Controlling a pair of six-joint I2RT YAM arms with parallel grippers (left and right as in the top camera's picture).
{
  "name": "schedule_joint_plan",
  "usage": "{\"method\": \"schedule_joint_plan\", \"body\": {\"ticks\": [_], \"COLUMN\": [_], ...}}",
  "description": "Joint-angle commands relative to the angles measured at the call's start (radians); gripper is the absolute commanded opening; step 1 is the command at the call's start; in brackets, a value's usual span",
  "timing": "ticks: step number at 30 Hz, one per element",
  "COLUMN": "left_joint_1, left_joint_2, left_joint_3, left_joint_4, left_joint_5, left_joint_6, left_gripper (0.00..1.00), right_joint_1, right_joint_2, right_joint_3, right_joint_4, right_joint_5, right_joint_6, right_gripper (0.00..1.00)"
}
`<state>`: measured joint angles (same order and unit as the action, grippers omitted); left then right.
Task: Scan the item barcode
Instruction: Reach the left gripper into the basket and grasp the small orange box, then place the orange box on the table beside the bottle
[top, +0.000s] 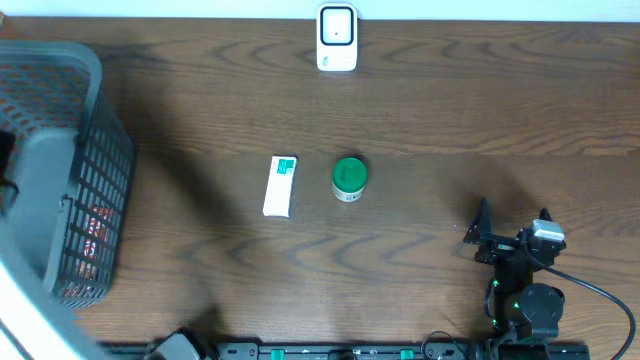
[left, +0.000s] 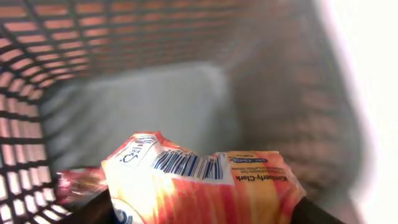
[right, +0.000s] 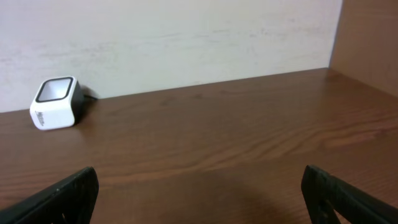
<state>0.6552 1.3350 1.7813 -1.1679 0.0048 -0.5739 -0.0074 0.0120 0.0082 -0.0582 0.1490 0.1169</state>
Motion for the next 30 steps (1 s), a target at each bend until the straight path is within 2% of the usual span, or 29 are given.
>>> {"method": "schedule_joint_plan", "body": {"ticks": [1, 5, 8, 11, 15, 19, 24, 28, 30], "left_joint_1": [-0.059, -0.243, -0.389, -0.537, -0.695, -0.843, -0.999, -1.081, -1.118], "left_joint_2": [-0.148, -0.275, -0.314, -0.316, -0.306, -0.280, -0.193, -0.087, -0.022], "left_joint_3": [-0.003, -0.004, -0.004, -0.020, -0.138, -0.331, -0.557, -0.671, -0.715], "left_joint_4": [-0.038, -0.060, -0.100, -0.169, -0.153, -0.044, 0.159, 0.309, 0.387], "left_joint_5": [0.272, 0.389, 0.374, 0.298, 0.244, 0.176, 0.161, 0.161, 0.162], "left_joint_6": [0.017, 0.046, 0.082, 0.084, 0.095, 0.144, 0.297, 0.423, 0.447], "left_gripper": [0.62, 0.62, 0.62, 0.62, 0.62, 0.62, 0.62, 0.62, 0.62], "right_joint_1": [-0.004, -0.004, -0.004, -0.004, -0.004, -0.004, -0.004, -0.004, -0.004], "right_joint_2": [-0.005, -0.005, -0.005, -0.005, -0.005, -0.005, -0.005, -0.005, -0.005], "right_joint_3": [-0.003, -0.003, -0.003, -0.003, -0.003, -0.003, -0.003, -0.003, -0.003], "right_joint_4": [-0.002, -0.002, -0.002, -0.002, -0.002, -0.002, -0.002, -0.002, -0.002], "right_joint_5": [-0.004, -0.004, -0.004, -0.004, -0.004, -0.004, -0.004, -0.004, -0.004], "right_joint_6": [-0.014, -0.014, -0.014, -0.014, -0.014, -0.014, -0.014, -0.014, -0.014], "right_gripper": [0.99, 0.99, 0.99, 0.99, 0.99, 0.99, 0.99, 0.99, 0.99]}}
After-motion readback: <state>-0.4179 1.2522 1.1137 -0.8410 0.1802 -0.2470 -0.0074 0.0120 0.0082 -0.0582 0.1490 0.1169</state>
